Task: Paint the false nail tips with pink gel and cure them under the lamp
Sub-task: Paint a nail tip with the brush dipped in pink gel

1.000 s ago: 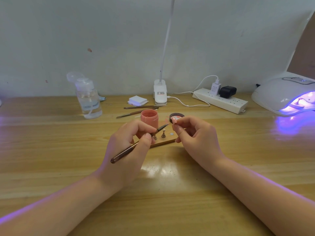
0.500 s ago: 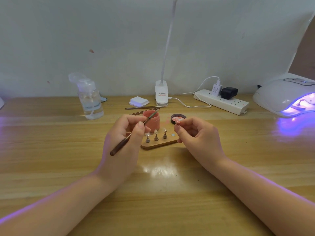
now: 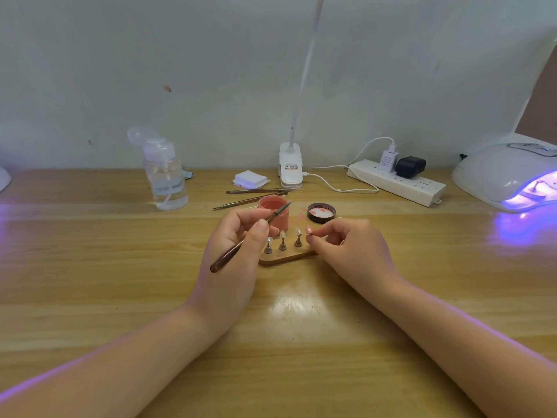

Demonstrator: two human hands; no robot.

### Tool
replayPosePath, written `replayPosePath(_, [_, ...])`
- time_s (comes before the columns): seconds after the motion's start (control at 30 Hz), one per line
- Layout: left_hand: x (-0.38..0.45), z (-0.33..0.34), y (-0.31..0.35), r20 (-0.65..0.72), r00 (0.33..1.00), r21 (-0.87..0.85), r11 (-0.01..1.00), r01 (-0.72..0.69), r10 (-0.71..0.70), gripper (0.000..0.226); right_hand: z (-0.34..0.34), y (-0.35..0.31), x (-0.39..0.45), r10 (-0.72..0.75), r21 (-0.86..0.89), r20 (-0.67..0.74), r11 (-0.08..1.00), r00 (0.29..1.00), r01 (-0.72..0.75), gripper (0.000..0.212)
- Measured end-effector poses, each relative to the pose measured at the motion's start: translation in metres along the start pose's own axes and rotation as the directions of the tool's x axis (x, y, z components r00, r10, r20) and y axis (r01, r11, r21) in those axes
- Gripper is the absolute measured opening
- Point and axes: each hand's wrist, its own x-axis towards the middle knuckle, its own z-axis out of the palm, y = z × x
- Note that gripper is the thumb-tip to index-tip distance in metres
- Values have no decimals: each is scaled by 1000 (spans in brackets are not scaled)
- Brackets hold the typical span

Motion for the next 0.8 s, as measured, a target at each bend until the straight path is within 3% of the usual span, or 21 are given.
replayPosePath(0.2, [0,-1,-1,3,1000,1,1000,2,-2,16,0,2,0,-42,-167,20,985,999,45,23])
replayPosePath(0.53, [-1,-1,1,-5,1000,-16,1000,11,-11,15,-4,-2,0,-27,-234,16,972,999,30,19])
replayPosePath(0.7, [-1,-1,0,-1,1000,-23,999,24,-24,16,-3,-4,-9,-131,-255,-49,960,990,114,21])
replayPosePath(0.8, [-1,0,0,24,999,-27,999,36,-35,16,1,-7,-10,-146,-277,-19,951,989,135,23])
